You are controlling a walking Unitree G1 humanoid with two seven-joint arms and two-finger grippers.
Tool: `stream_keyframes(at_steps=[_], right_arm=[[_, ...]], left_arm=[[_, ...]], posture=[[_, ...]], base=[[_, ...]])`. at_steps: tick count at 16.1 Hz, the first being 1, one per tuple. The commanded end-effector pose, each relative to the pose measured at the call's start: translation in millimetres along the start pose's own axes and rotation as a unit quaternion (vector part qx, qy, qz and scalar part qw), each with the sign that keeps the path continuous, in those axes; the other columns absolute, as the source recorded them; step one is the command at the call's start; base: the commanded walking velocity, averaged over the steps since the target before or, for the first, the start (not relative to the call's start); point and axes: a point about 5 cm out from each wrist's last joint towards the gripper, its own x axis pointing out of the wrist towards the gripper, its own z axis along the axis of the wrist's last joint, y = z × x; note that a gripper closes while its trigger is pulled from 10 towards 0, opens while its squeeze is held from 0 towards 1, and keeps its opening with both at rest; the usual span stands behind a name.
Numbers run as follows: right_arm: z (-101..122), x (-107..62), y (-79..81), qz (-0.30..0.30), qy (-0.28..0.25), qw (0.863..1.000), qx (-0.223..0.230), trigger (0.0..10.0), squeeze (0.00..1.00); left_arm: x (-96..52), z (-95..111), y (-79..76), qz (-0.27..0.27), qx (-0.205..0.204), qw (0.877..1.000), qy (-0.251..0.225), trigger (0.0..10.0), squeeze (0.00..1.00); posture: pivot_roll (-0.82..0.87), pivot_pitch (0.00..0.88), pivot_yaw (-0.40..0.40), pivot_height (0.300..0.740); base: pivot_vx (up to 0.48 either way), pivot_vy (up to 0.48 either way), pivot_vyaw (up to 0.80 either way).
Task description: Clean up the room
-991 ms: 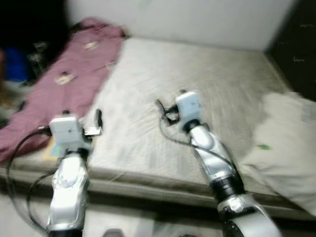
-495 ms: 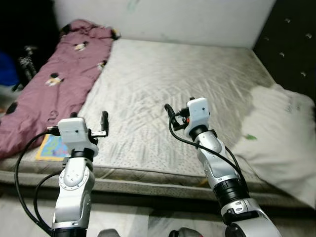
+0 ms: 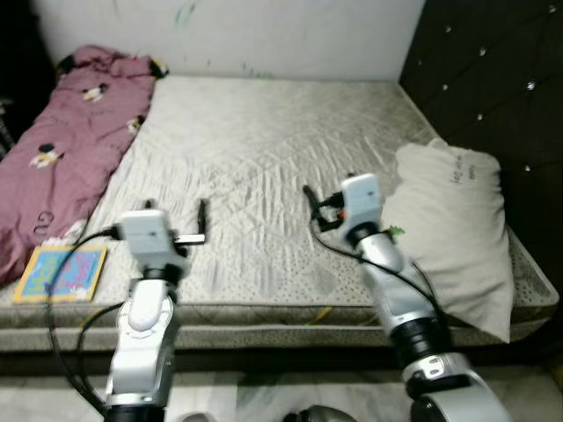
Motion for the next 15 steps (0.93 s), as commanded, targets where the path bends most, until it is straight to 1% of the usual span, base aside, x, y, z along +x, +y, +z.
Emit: stream_keyframes(at_steps=[1, 4, 7, 9, 11, 15], right_arm=[[5.8, 3.7, 6.1, 0.014, -0.011, 1.0, -0.003, 10.0, 0.0], [6.3, 3.7, 7.1, 0.019, -0.013, 1.0, -0.01, 10.0, 0.0], [6.5, 3.8, 9.5, 0.025, -0.015, 0.999, -0.015, 10.0, 0.0], [6.6, 4.0, 9.9, 0.026, -0.016, 0.999, -0.017, 10.0, 0.0], [6.7, 4.3, 10.6, 0.027, -0.017, 0.999, -0.018, 10.0, 0.0], [6.7, 4.6, 12.6, 0.028, -0.018, 0.999, -0.017, 10.0, 0.0]], left_arm=[[-0.3, 0.0, 5.2, 0.007, 0.005, 1.0, 0.002, 10.0, 0.0], [-0.2, -0.2, 4.8, 0.007, 0.003, 1.0, 0.002, 10.0, 0.0], [-0.8, 1.3, 6.6, 0.011, -0.005, 1.0, -0.007, 10.0, 0.0], [-1.6, 4.1, 4.0, -0.006, -0.004, 1.0, -0.018, 10.0, 0.0], [-1.8, 4.8, 3.1, -0.012, -0.006, 1.0, -0.021, 10.0, 0.0], [-2.8, 5.9, 3.8, -0.018, -0.007, 1.0, -0.025, 10.0, 0.0]], posture=[[0.11, 0.0, -0.038, 0.74], [0.11, 0.0, -0.04, 0.74], [0.11, 0.0, -0.042, 0.74], [0.11, 0.0, -0.041, 0.74], [0.11, 0.0, -0.041, 0.74], [0.12, 0.0, -0.04, 0.74]], base=[[0.0, -0.341, 0.0], [0.0, -0.339, 0.0], [0.0, 0.0, 0.0], [0.0, 0.0, 0.0], [0.0, 0.0, 0.0], [0.351, 0.0, 0.0]])
